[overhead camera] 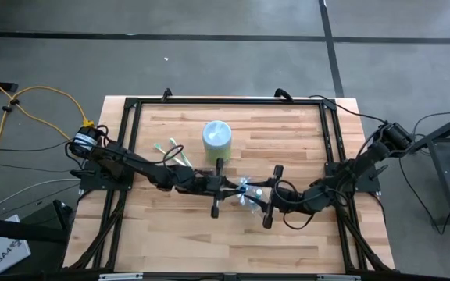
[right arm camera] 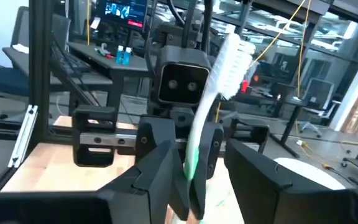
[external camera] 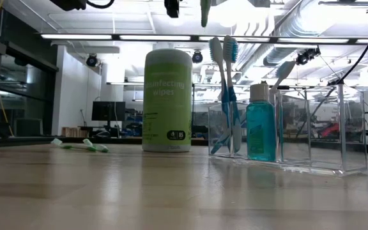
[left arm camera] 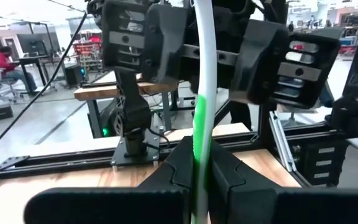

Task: Pick & Place toothbrushing station
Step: Put the bottom green toothbrush into the transparent organizer

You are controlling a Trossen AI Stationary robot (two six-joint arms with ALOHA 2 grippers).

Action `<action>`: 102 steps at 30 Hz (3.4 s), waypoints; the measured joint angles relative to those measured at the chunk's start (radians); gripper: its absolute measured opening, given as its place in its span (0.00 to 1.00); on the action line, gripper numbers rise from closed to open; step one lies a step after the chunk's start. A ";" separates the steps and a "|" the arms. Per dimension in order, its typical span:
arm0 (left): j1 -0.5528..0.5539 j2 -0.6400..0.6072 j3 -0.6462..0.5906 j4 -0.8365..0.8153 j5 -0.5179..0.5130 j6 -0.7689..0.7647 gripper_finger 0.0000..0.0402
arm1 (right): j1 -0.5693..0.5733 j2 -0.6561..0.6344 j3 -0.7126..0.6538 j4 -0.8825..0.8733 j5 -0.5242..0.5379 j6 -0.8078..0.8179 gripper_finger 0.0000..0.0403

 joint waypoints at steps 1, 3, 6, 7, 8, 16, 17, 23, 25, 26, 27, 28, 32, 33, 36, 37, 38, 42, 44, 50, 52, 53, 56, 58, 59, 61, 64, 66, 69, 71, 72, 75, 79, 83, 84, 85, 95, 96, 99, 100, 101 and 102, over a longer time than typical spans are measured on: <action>-0.001 0.000 0.000 0.004 0.000 0.000 0.02 | -0.006 0.000 0.000 0.000 -0.012 0.000 0.35; -0.003 0.000 0.000 0.007 0.000 0.001 0.02 | -0.018 0.000 0.000 0.001 -0.038 0.001 0.35; -0.003 0.000 0.000 0.008 0.001 0.000 0.02 | -0.041 0.000 0.000 0.001 -0.095 0.040 0.35; -0.003 0.000 0.000 0.008 0.004 0.000 0.02 | -0.050 0.000 0.000 0.001 -0.112 0.053 0.35; -0.003 0.000 0.000 0.008 0.005 0.000 0.02 | -0.058 0.000 0.000 0.001 -0.129 0.064 0.35; -0.003 0.000 0.000 0.006 0.008 0.015 0.02 | -0.113 0.000 0.000 0.031 -0.229 0.076 0.35; -0.003 0.000 0.000 0.006 0.008 0.015 0.02 | -0.116 0.000 0.000 0.036 -0.235 0.076 0.35; -0.003 0.000 0.000 -0.010 0.009 0.015 0.02 | -0.121 0.000 0.000 0.043 -0.242 0.070 0.34; -0.003 0.000 0.000 -0.010 0.009 0.015 0.02 | -0.121 0.000 0.000 0.043 -0.243 0.069 0.31; -0.003 0.000 0.000 -0.012 0.009 0.015 0.02 | -0.121 0.000 0.000 0.043 -0.244 0.069 0.29; -0.003 0.000 0.000 -0.014 0.009 0.015 0.02 | -0.121 0.000 0.000 0.043 -0.244 0.068 0.27; -0.003 0.000 0.000 -0.017 0.009 0.015 0.02 | -0.121 0.000 0.000 0.043 -0.248 0.068 0.25; -0.003 0.000 0.000 -0.020 0.009 0.015 0.02 | -0.121 0.000 0.000 0.043 -0.279 0.067 0.15; -0.003 0.000 0.000 -0.023 0.009 0.015 0.02 | -0.121 0.000 0.000 0.043 -0.287 0.067 0.12; -0.003 0.000 0.000 -0.025 0.010 0.019 0.02 | -0.120 0.001 0.000 0.045 -0.299 0.067 0.05; -0.002 0.000 0.000 -0.026 0.010 0.020 0.02 | -0.120 0.001 0.000 0.045 -0.299 0.068 0.03; -0.002 0.000 0.000 -0.027 0.010 0.020 0.02 | -0.120 0.001 0.000 0.045 -0.299 0.068 0.03; -0.003 0.000 0.000 -0.030 0.010 0.018 0.02 | -0.120 0.001 0.000 0.046 -0.298 0.068 0.06; -0.003 0.000 0.000 -0.033 0.010 0.016 0.02 | -0.121 0.001 0.000 0.048 -0.296 0.067 0.07; -0.002 -0.001 0.000 -0.036 0.021 0.014 0.10 | -0.120 0.002 -0.001 0.045 -0.301 0.065 0.02; -0.002 -0.001 0.000 -0.037 0.034 0.014 0.15 | -0.120 0.002 -0.001 0.046 -0.301 0.066 0.02; -0.002 -0.001 0.000 -0.037 0.041 0.014 0.17 | -0.120 0.002 -0.001 0.046 -0.301 0.066 0.02; -0.002 -0.001 0.000 -0.038 0.063 0.014 0.24 | -0.117 0.002 -0.001 0.046 -0.302 0.066 0.02; -0.002 -0.001 0.000 -0.038 0.094 0.010 0.28 | -0.109 0.002 -0.001 0.046 -0.299 0.066 0.01; -0.002 -0.001 0.000 -0.037 0.111 0.010 0.30 | -0.105 0.002 -0.001 0.046 -0.299 0.066 0.01; -0.005 -0.001 0.000 -0.037 0.127 0.009 0.34 | -0.092 0.002 -0.001 0.046 -0.289 0.066 0.01; -0.007 -0.001 0.000 -0.037 0.128 0.011 0.38 | -0.065 0.002 -0.001 0.043 -0.235 0.065 0.01; -0.008 -0.001 0.000 -0.038 0.128 0.006 0.40 | -0.045 0.002 -0.001 0.031 -0.194 0.065 0.01; -0.010 -0.001 0.000 -0.038 0.128 -0.001 0.40 | -0.012 0.002 -0.001 0.011 -0.135 0.064 0.01; -0.011 -0.001 0.000 -0.037 0.130 -0.010 0.40 | 0.011 0.002 -0.001 0.004 -0.096 0.065 0.01; -0.011 -0.001 0.000 -0.037 0.131 -0.016 0.40 | 0.023 0.002 -0.001 0.000 -0.076 0.066 0.01; -0.013 -0.001 0.000 -0.037 0.131 -0.020 0.41 | 0.067 0.002 -0.001 -0.004 -0.004 0.067 0.01; -0.028 -0.001 0.000 -0.037 0.131 -0.039 0.41 | 0.139 0.001 -0.001 -0.020 0.108 0.103 0.01; -0.051 -0.001 0.000 -0.037 0.110 -0.039 0.41 | 0.209 0.001 0.000 -0.077 0.236 0.207 0.01; -0.055 -0.001 0.000 -0.037 0.110 -0.039 0.41 | 0.224 0.001 0.000 -0.097 0.262 0.235 0.01; -0.060 -0.001 0.000 -0.037 0.110 -0.039 0.41 | 0.237 0.001 0.000 -0.119 0.283 0.265 0.01; -0.101 -0.001 0.000 -0.042 0.061 -0.038 0.41 | 0.299 0.007 0.000 -0.416 0.402 0.614 0.01; -0.103 0.000 0.000 -0.042 0.060 -0.038 0.41 | 0.303 0.010 0.000 -0.442 0.417 0.640 0.01; -0.104 0.000 0.000 -0.041 0.061 -0.038 0.41 | 0.307 0.012 0.000 -0.516 0.434 0.738 0.01; -0.104 0.000 0.000 -0.041 0.061 -0.038 0.41 | 0.307 0.012 0.000 -0.540 0.434 0.769 0.01; -0.104 0.000 0.000 -0.041 0.061 -0.038 0.41 | 0.307 0.012 0.000 -0.565 0.437 0.797 0.01; -0.104 0.000 0.000 -0.041 0.061 -0.038 0.41 | 0.307 0.012 0.000 -0.585 0.442 0.820 0.01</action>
